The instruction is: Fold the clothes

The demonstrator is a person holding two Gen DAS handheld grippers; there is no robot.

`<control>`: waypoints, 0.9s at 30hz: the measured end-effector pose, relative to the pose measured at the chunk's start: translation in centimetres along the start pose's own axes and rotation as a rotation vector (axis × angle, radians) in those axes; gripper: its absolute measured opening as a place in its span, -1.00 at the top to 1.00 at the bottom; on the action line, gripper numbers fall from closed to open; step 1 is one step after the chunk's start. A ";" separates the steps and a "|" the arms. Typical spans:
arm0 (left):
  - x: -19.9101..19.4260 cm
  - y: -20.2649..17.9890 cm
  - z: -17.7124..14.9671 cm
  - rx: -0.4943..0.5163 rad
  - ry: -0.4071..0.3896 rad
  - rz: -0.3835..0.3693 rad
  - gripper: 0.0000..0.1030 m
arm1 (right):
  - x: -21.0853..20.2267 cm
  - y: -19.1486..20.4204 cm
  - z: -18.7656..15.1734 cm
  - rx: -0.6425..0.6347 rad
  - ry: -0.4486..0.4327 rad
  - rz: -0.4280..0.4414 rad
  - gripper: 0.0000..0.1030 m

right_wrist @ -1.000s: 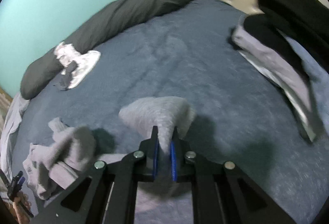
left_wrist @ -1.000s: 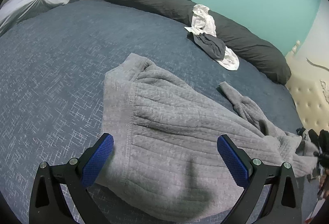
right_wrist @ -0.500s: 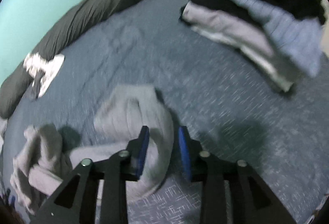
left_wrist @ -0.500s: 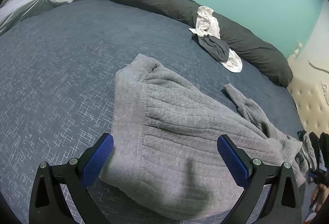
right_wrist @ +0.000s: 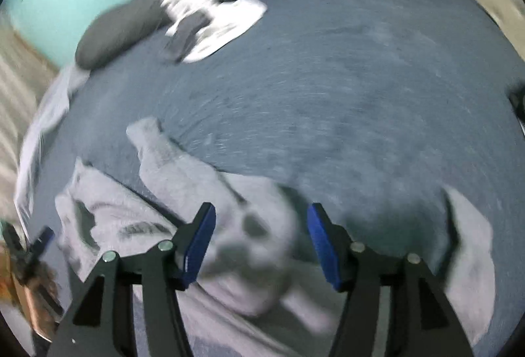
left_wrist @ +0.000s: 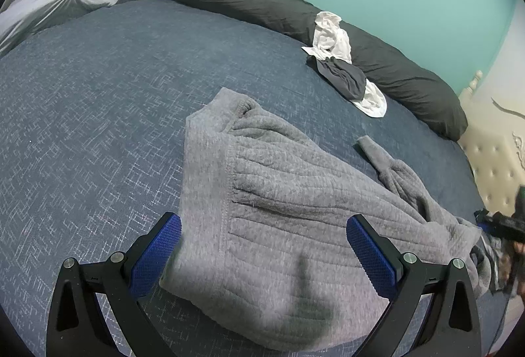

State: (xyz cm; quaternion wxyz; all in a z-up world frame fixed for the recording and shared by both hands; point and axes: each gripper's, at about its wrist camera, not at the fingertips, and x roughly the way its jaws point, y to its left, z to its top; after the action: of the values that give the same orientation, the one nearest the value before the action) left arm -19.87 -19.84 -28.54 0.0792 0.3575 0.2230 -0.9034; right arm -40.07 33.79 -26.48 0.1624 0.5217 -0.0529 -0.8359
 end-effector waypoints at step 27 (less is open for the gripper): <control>1.0 0.6 -0.1 -0.034 0.018 0.005 -0.99 | 12.1 15.5 6.8 -0.315 0.158 -0.009 0.85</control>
State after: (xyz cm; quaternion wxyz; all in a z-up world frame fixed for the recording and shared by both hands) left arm -20.33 -20.34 -29.47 0.0857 0.3646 0.2380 -0.8961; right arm -47.59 14.68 -29.78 0.2419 0.5543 0.0939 -0.7908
